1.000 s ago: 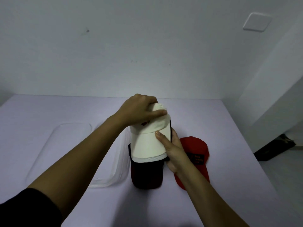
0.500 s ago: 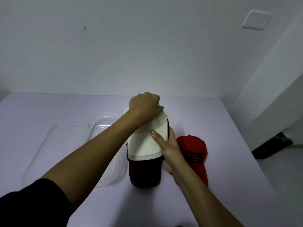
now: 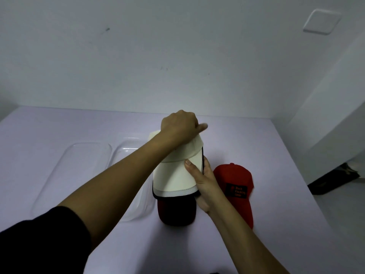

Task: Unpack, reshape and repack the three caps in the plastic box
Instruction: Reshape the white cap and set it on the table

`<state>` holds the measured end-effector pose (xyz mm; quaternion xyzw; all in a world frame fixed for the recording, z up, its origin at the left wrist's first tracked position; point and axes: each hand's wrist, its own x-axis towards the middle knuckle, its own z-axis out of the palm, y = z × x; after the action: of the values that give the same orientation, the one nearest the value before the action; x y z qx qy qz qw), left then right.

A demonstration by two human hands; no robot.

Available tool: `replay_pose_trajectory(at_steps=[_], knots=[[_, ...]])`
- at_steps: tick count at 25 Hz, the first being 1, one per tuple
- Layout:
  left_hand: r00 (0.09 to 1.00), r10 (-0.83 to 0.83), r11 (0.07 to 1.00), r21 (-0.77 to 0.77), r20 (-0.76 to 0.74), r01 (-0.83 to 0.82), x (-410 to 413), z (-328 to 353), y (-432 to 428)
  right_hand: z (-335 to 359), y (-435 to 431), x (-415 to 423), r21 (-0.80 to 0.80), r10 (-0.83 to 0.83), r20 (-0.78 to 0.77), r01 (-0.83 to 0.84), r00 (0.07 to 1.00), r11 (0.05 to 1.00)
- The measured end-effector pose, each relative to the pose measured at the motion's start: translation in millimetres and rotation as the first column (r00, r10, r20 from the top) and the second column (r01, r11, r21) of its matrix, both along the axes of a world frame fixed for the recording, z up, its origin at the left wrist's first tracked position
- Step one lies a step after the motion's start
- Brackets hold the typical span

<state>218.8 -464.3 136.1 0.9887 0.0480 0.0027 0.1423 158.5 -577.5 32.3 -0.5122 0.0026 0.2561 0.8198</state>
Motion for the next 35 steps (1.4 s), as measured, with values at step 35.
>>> replay_pose_trajectory(at_steps=[35], knots=[[0.730, 0.255, 0.094, -0.735, -0.634, -0.672, 100.3, -213.8, 62.9, -123.1, 11.4, 212.5, -0.418, 0.079, -0.445, -0.285, 0.892, 0.863]])
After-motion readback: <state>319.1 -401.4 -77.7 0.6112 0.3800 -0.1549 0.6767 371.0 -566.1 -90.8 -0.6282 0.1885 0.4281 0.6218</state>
